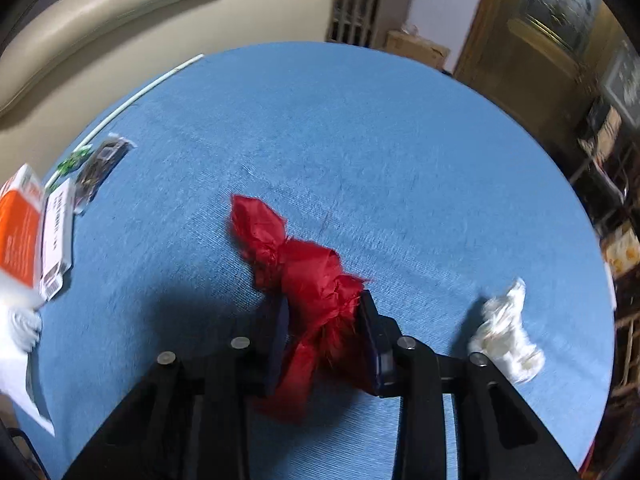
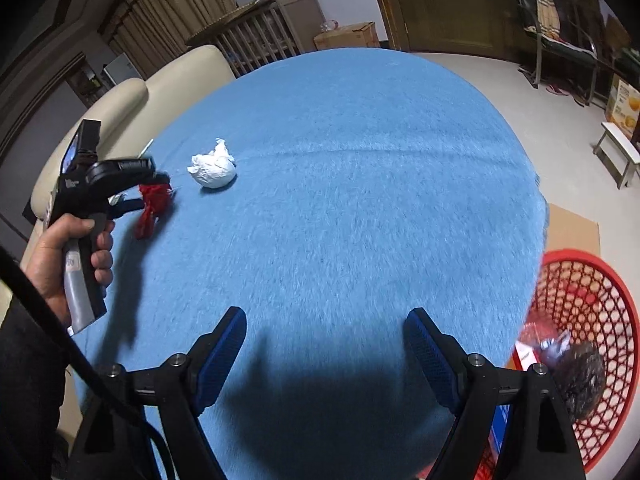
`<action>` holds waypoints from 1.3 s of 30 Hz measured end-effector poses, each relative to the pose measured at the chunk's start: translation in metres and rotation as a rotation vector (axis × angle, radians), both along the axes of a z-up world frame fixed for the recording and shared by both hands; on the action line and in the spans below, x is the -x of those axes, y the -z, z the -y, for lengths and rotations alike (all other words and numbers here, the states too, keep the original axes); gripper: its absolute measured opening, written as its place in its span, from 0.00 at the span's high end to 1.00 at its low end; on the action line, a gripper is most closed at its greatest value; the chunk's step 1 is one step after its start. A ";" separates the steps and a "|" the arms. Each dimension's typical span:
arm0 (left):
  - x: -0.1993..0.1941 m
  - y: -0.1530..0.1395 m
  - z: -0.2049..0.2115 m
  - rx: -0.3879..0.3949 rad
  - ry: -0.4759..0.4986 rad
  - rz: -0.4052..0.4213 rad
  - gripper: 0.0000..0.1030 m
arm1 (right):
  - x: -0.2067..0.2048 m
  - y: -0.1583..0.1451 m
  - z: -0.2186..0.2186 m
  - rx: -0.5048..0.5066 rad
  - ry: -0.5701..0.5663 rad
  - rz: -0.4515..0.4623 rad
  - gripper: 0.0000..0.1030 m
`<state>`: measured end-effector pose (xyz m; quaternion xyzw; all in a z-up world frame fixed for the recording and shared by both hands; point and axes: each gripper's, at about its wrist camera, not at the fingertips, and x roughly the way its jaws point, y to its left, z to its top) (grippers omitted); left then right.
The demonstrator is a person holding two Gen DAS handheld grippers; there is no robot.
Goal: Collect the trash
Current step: 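Grasp the red ribbon with the left gripper while the right gripper grasps the white tissue ball, then lift and hold the red ribbon and tissue ball above the table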
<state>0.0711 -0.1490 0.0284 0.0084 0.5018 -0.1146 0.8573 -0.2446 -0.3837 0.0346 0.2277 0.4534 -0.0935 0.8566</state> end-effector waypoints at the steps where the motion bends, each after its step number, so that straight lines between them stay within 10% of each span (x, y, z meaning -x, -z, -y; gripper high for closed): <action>1: 0.002 -0.001 -0.002 0.000 0.014 0.007 0.69 | -0.006 0.000 -0.001 0.003 -0.006 -0.001 0.18; 22: 0.095 -0.007 -0.107 -0.028 0.042 0.009 0.74 | -0.221 0.004 -0.071 0.208 -0.230 0.032 0.18; 23: 0.096 -0.007 -0.107 -0.027 0.044 0.009 0.74 | -0.223 0.008 -0.072 0.211 -0.233 0.019 0.24; 24: 0.096 -0.007 -0.107 -0.029 0.047 0.009 0.74 | -0.223 0.011 -0.071 0.214 -0.237 0.005 0.60; 39: 0.152 -0.038 -0.095 -0.031 0.073 0.078 0.74 | -0.085 -0.033 -0.078 0.200 -0.244 0.053 0.62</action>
